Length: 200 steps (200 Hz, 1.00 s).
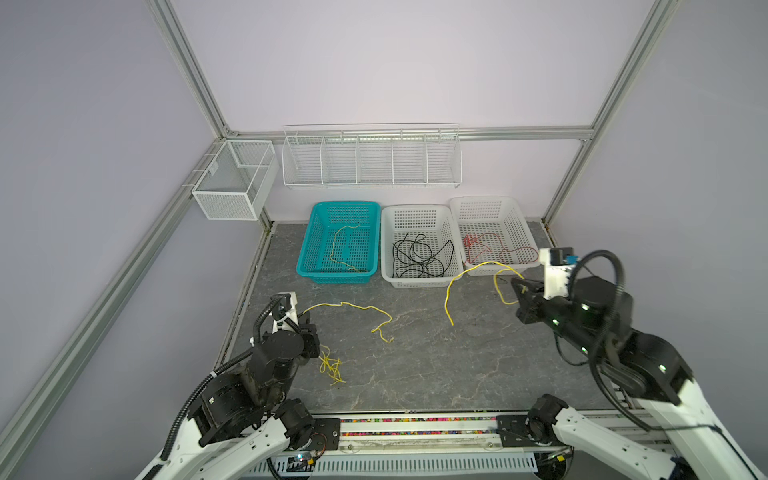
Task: Untangle the cables
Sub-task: 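Carry the yellow wire into the teal basket and open the right gripper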
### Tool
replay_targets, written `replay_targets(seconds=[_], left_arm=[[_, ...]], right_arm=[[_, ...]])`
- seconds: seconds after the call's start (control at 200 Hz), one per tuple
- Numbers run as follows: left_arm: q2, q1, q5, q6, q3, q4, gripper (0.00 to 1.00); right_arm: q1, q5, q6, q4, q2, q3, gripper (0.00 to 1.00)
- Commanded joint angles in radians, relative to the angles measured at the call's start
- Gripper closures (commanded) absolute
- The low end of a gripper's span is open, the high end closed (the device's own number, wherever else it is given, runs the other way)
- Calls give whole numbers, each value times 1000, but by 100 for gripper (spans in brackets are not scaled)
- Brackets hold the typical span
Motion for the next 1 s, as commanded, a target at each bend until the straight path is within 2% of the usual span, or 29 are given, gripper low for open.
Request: replay_targets(seconds=[0.0,0.07,0.28,0.415,0.535,0.615,0.66,0.805,0.85,0.875,0.895,0.9,0.915,0.94,0.995], left_arm=[[-30,5,43,20,-39,90,100],[-42,5,75,47,-67,127,100],[-131,5,99,118,-125,198,100],[-173,6,83,131,-142,195,100],[-197,6,83,128,-152,206,100],[-205,5,72,118,-150,194,100],[-212,6,73,115,-153,195,100],[-221,6,80,113,-157,192,100],[-215,6,87,113,-158,195,100],[-210,6,90,114,-158,195,100],[-206,6,92,116,-158,195,100],[-205,6,93,116,-158,195,100],[-200,6,93,117,-156,194,100],[-192,6,93,118,-156,193,100],[-171,7,95,118,-152,188,100]], right_arm=[[9,-165,11,109,171,36,94],[14,-214,-3,132,319,127,94],[24,-250,-37,110,799,501,94],[48,-265,-50,-8,1134,856,94],[72,-238,-66,-153,1436,1271,94],[74,-274,-54,-173,1601,1496,93],[75,-274,-43,-135,1648,1539,93],[78,-265,-58,39,1686,1487,92],[79,-244,-62,53,1705,1502,84],[77,-249,-62,61,1714,1508,74],[75,-259,-61,66,1720,1512,62],[75,-259,-61,66,1720,1512,62],[74,-265,-59,67,1723,1515,51],[73,-268,-59,70,1723,1515,41],[76,-299,-82,71,1711,1515,30]])
